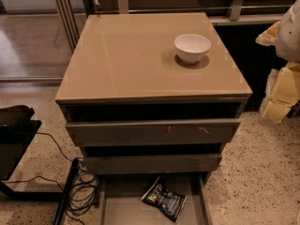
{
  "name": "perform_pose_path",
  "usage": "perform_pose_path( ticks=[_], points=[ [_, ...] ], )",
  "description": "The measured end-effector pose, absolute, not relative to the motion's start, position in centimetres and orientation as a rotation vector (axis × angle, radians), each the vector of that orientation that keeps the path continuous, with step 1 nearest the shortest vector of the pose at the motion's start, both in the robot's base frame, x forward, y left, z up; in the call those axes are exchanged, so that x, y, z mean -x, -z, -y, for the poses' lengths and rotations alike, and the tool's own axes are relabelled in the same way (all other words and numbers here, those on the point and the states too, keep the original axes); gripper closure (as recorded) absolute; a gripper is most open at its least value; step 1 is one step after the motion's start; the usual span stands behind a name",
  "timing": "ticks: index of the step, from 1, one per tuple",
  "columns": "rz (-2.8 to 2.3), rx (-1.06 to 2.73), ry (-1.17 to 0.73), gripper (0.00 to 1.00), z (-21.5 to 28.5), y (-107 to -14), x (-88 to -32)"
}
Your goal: Pick blue chip bag from bottom drawer and place on counter
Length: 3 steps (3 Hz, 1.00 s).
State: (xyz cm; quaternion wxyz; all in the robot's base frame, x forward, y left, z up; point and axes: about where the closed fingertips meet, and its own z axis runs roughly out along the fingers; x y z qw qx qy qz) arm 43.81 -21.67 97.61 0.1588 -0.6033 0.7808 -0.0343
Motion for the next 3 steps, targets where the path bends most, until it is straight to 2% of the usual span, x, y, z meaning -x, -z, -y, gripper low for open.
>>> perform_pose_path(
  ticks=[2, 3],
  points=[
    [-2.223, 1.724, 0.08, 0.0, 21.7, -97.3, -43.7],
    [-2.171, 1.743, 0.005, 0.0, 21.5, -94.2, -43.0]
  ],
)
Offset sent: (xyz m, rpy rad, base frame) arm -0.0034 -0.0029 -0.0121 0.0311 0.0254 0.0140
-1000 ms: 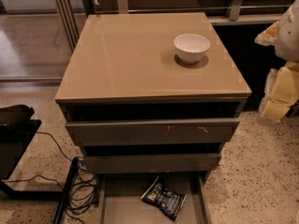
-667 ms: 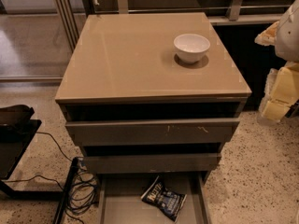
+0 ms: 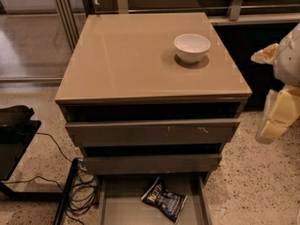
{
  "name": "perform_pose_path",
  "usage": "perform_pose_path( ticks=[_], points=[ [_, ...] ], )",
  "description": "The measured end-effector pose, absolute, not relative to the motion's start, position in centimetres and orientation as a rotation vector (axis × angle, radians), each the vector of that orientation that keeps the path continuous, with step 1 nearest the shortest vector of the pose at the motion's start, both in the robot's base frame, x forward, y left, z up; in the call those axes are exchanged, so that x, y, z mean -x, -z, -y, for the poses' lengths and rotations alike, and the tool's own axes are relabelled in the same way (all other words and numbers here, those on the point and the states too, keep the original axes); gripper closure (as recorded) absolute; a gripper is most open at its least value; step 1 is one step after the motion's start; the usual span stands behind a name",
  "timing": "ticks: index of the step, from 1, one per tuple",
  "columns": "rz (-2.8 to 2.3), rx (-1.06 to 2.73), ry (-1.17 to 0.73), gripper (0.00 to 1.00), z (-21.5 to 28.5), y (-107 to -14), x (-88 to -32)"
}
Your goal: Pick blue chip bag from bottom drawer and place on counter
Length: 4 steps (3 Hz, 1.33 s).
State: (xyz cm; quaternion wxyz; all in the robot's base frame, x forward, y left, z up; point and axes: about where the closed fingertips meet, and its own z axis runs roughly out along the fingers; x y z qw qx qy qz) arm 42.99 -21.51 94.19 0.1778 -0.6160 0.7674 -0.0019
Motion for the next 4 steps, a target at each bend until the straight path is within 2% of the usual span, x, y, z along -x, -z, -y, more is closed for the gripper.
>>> perform_pose_path(
  ticks=[1, 2, 4],
  points=[
    [-2.107, 1.738, -0.102, 0.0, 21.1, -88.5, -41.7],
    [-2.106, 1.696, -0.086, 0.0, 20.3, -80.3, -39.7],
    [-2.108, 1.697, -0.113, 0.0, 20.0, -79.1, -39.8]
  ],
)
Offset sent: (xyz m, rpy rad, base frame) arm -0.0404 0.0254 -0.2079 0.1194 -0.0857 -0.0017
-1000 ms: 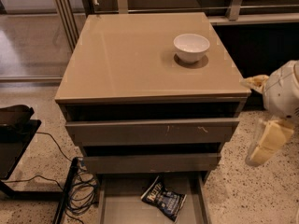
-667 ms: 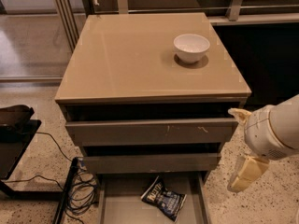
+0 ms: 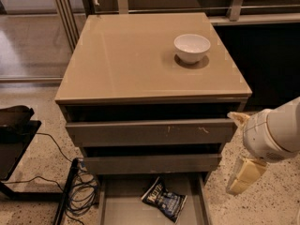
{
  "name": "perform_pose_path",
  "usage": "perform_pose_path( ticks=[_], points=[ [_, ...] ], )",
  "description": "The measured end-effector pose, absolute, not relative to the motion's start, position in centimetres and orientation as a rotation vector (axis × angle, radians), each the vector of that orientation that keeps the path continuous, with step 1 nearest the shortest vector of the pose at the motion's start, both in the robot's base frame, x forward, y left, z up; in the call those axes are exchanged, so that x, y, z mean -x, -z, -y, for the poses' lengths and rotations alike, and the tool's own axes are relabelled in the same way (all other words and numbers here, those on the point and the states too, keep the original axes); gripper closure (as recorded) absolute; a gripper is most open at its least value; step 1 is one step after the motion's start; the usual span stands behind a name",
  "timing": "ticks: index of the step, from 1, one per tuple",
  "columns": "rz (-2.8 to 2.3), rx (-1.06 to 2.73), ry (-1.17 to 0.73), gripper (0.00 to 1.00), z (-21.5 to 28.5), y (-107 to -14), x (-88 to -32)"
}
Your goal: Pick blue chip bag from bottom drawer and place on counter
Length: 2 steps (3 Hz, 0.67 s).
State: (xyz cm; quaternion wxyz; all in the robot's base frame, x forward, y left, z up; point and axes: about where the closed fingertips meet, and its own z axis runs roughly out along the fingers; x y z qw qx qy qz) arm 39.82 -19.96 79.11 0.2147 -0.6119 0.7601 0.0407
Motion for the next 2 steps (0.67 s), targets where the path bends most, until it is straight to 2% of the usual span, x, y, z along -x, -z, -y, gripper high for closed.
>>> perform_pose_path(
  ticks=[2],
  points=[
    [-2.226, 1.638, -0.077, 0.0, 18.8, -68.0, -40.3]
  ],
)
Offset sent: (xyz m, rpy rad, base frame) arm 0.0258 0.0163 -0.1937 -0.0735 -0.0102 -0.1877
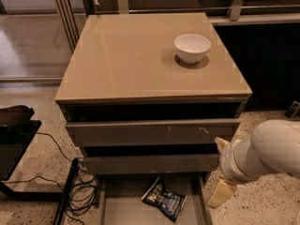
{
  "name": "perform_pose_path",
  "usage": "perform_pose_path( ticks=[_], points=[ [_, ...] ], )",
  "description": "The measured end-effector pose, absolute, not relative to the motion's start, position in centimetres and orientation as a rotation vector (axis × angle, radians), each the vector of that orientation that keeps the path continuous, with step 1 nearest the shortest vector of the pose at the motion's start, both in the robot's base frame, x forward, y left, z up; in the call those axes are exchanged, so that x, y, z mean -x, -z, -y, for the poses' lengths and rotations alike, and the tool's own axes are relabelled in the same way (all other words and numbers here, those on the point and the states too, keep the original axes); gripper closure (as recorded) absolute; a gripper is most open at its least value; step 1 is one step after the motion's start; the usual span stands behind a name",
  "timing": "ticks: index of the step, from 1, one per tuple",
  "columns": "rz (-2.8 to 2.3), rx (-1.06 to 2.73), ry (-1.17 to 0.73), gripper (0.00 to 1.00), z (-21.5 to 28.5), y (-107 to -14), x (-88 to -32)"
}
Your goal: Pick blue chip bag from bottom drawer and place on counter
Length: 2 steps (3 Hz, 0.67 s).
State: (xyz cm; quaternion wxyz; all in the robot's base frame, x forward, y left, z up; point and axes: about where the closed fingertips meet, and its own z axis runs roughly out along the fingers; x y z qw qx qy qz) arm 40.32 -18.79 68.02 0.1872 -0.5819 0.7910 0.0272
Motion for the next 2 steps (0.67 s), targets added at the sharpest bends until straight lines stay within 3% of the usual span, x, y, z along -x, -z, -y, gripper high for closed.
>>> perform_pose_path(
  ticks=[2],
  points=[
    [-2.261, 1.63, 0.039, 0.0, 17.5, -56.6, -43.0]
  ],
)
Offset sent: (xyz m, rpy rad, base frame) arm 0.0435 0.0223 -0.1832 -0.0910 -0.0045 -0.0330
